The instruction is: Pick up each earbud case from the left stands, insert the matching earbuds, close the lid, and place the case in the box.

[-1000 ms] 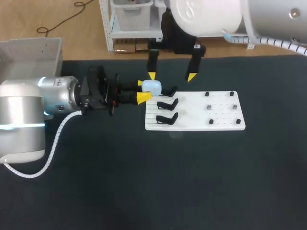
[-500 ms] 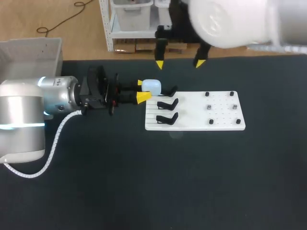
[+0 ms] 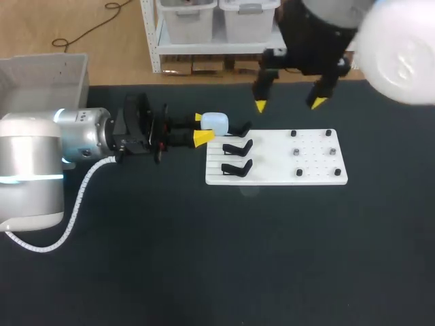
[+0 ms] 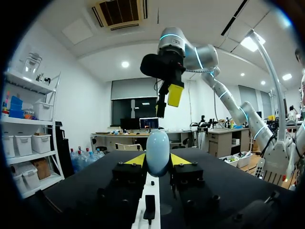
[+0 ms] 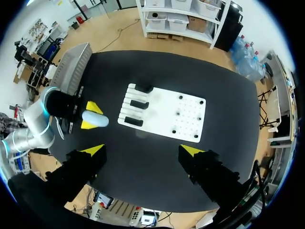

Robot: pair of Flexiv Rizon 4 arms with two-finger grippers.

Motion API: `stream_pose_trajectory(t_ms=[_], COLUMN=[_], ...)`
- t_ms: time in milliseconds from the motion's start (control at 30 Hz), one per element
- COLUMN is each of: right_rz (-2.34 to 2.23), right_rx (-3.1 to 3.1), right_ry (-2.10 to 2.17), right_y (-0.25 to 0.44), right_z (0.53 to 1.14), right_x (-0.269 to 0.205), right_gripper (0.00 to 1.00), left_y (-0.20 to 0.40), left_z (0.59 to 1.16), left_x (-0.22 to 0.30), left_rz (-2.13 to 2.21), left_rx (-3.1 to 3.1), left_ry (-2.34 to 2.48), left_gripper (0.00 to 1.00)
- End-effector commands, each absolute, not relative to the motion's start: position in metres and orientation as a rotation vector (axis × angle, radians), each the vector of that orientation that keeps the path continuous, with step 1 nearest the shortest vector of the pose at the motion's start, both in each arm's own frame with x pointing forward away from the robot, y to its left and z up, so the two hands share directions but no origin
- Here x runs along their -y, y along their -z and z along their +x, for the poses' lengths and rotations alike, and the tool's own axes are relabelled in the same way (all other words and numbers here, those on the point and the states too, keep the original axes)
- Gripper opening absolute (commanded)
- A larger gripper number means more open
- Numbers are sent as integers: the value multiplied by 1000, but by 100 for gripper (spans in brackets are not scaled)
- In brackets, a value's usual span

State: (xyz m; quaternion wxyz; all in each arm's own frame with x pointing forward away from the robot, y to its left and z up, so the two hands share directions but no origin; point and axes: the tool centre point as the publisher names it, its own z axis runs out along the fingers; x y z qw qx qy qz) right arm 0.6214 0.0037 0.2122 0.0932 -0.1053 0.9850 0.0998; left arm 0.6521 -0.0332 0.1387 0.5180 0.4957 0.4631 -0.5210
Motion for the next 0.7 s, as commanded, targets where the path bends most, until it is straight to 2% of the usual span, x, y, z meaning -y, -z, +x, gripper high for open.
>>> stream_pose_trajectory(t_ms=[33, 367, 700], right_rz=[-287, -294, -294], right_rx=[-2741, -2737, -2737], right_ry=[-318, -323, -323], right_y=[-207, -206, -206], right_z=[612, 612, 612], right_x=[5, 7, 7], right_gripper=[100, 100, 100], left_y=[-138, -144, -209], left_z=[652, 648, 626], left_x=[33, 32, 18], left_rz=[1190, 1187, 1186], left_rx=[-1111, -1125, -1174], left_ry=[1250, 1237, 1136], left_gripper=[0, 0, 0])
